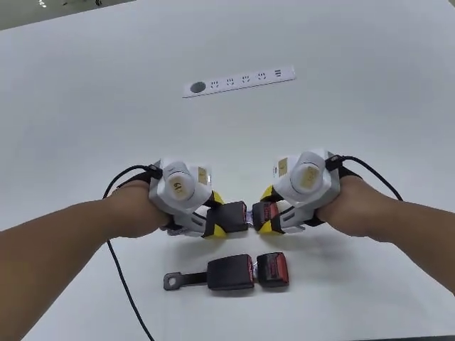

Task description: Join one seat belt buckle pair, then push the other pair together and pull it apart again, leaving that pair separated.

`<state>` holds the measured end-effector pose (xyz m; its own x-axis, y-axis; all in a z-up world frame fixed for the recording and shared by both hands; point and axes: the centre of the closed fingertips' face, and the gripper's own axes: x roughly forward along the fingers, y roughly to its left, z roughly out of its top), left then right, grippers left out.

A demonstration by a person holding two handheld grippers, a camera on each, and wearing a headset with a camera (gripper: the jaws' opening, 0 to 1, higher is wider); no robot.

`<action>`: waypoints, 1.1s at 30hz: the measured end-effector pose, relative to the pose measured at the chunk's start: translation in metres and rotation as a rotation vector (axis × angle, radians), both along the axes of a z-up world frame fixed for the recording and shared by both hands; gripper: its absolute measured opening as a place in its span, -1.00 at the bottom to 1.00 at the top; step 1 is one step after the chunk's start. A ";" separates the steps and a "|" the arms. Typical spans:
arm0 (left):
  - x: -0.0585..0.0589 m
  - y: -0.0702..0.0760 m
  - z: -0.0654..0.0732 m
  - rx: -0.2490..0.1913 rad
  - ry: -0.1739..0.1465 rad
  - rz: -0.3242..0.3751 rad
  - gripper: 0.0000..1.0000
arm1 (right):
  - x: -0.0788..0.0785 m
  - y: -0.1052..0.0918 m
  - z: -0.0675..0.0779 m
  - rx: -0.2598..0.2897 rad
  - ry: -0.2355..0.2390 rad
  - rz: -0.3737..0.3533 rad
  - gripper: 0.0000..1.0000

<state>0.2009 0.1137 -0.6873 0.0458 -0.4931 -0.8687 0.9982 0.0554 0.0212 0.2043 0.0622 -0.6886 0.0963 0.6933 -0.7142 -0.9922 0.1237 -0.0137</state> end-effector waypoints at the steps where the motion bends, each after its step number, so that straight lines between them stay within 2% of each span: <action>1: 0.000 0.000 0.000 0.000 -0.002 0.001 -0.35 | 0.000 -0.003 0.000 0.000 0.002 -0.003 -0.34; 6: 0.001 0.001 0.000 -0.003 -0.003 0.008 -0.35 | 0.000 -0.009 0.000 -0.001 0.009 -0.010 -0.34; 12: 0.000 0.000 0.001 0.001 -0.002 0.004 -0.35 | -0.001 -0.011 0.002 -0.003 -0.009 -0.007 -0.33; 16: -0.002 -0.001 0.002 0.000 0.002 0.001 -0.35 | -0.004 -0.023 0.002 0.008 -0.012 -0.022 -0.32; 20: -0.002 -0.002 0.002 0.003 0.012 -0.004 -0.34 | 0.001 -0.042 0.001 0.041 -0.014 -0.061 -0.32; 22: -0.002 -0.001 0.002 0.002 0.013 -0.002 -0.34 | -0.001 -0.054 0.001 0.048 -0.012 -0.077 -0.31; 24: -0.001 -0.001 0.001 0.000 0.011 -0.001 -0.34 | -0.003 -0.067 0.004 0.042 -0.014 -0.091 -0.31; 27: 0.000 0.000 0.001 -0.002 0.007 0.020 -0.34 | 0.000 -0.087 -0.001 0.021 -0.019 -0.104 -0.30; 30: -0.002 -0.001 0.002 0.005 -0.007 0.012 -0.33 | 0.001 -0.110 -0.006 -0.036 -0.046 -0.097 -0.30; 31: -0.002 -0.001 0.002 0.007 -0.010 0.006 -0.33 | 0.000 -0.111 -0.001 -0.024 -0.043 -0.099 -0.30; 33: -0.001 -0.001 0.001 0.012 -0.013 -0.011 -0.33 | -0.003 -0.118 0.001 -0.040 -0.031 -0.106 -0.29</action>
